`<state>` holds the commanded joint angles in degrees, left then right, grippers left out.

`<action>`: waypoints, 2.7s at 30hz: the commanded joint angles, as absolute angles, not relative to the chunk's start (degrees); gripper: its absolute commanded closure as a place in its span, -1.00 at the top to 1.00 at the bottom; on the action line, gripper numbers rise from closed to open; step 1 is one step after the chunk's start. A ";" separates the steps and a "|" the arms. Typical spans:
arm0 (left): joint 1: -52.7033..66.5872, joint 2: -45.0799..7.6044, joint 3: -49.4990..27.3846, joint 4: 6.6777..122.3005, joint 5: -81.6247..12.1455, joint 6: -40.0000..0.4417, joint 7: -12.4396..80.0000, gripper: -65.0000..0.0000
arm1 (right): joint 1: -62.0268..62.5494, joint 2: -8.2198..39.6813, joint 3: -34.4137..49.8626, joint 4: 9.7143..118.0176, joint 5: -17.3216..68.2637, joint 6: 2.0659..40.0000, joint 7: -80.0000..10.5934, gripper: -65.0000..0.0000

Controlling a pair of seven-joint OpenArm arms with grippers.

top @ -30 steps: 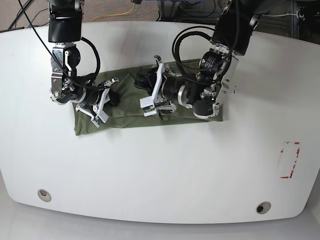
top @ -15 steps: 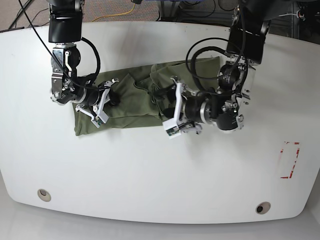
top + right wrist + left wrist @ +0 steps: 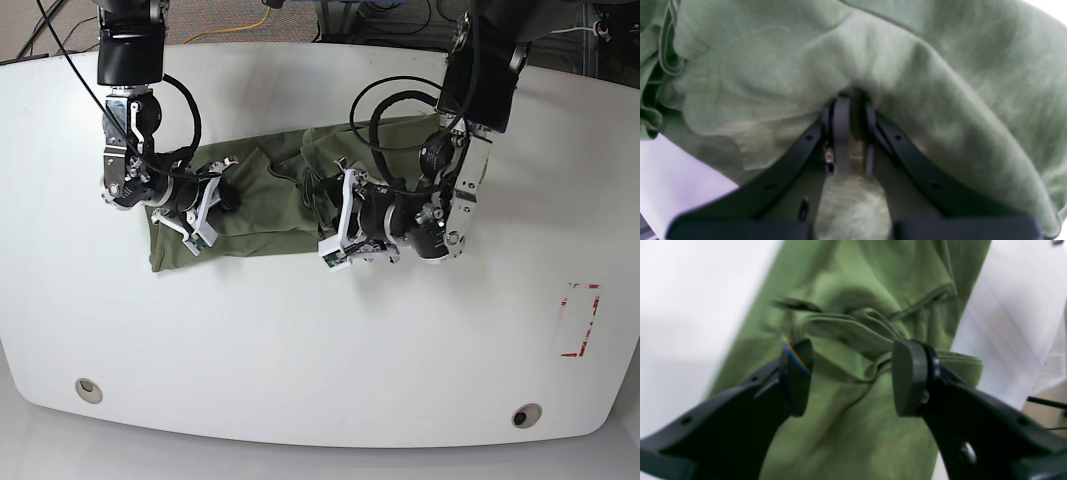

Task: Layout the t-shirt on the table in an organized manner, then fold the t-shirt properly
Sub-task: 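Grasp the strip's free half with the left gripper and fold it toward the right gripper, then press the folded half flat with the left gripper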

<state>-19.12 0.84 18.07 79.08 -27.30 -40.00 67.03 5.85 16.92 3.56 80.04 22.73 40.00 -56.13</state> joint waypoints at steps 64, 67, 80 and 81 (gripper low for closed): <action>-23.34 1.98 23.87 69.49 -19.47 -40.00 58.86 -0.78 | 6.11 16.92 3.82 80.04 22.64 40.00 -56.13 -0.82; -23.43 1.89 23.78 69.41 -19.47 -40.00 56.66 -0.88 | 6.11 16.92 3.91 80.04 22.64 40.00 -56.13 -0.82; -23.78 1.98 18.24 69.32 -19.47 -35.21 52.88 -0.89 | 6.11 16.92 3.91 80.04 22.81 40.00 -56.13 -0.83; -23.78 1.98 18.24 69.32 -19.47 -34.51 52.53 -0.89 | 6.11 16.92 3.91 80.04 22.81 40.00 -56.13 -0.83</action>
